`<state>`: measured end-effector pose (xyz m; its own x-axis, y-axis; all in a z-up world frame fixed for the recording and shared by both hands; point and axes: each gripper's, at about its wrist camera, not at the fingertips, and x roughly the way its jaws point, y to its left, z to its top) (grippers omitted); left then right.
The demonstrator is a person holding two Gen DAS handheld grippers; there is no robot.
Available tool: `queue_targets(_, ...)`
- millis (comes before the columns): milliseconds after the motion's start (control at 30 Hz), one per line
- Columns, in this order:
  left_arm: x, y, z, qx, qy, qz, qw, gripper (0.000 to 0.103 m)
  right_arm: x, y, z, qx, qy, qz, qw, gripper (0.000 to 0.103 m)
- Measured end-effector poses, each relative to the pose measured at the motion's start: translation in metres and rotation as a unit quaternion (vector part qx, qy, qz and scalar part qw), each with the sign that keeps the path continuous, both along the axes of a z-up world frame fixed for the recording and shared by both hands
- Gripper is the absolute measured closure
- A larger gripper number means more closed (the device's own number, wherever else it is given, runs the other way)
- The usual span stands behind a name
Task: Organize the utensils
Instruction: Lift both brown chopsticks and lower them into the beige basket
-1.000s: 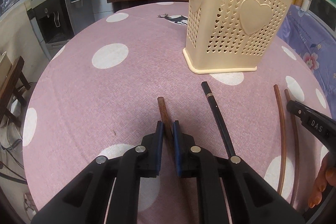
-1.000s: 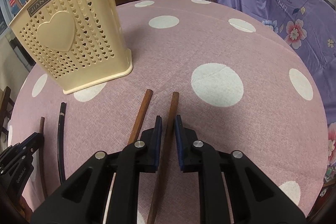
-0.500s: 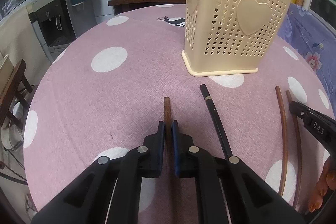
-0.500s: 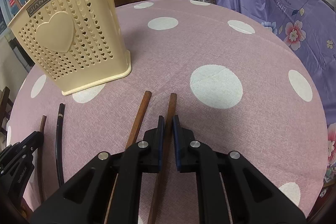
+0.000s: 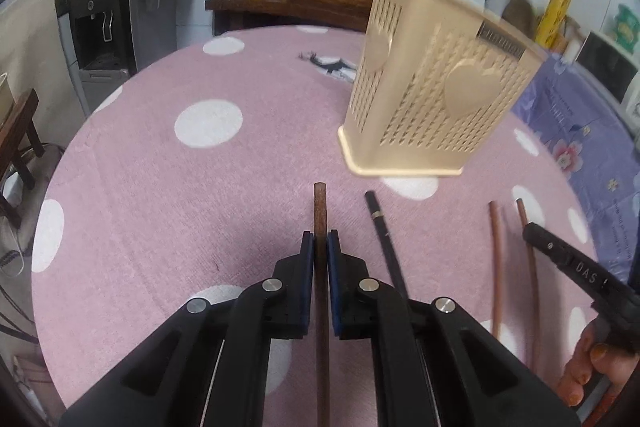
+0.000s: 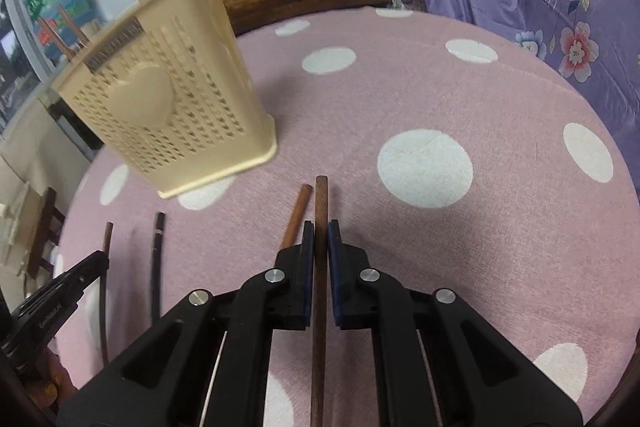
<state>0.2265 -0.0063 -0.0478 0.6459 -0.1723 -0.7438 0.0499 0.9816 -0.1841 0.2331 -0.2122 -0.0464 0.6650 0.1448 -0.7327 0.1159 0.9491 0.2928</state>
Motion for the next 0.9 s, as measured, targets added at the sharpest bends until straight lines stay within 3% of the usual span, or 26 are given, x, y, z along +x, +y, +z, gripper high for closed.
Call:
queue_targets(200,-0.029,0.01,0.056,-0.034,-0.077,-0.011,0.9964,0.095,-0.031,-0.01,0.048,0.033,-0.081,0.015,0.996,0.095)
queue_targets(433,-0.054,0.019,0.103,-0.037,-0.148,-0.019,0.9881,0.095,-0.078,-0.027,0.109,0.041,-0.176,0.032,0.983,0.095)
queue_targets(900,-0.052,0.033,0.116,-0.051,-0.173,-0.014,0.9834,0.095,-0.096,-0.034,0.141,0.037,-0.209,0.048,0.976,0.095)
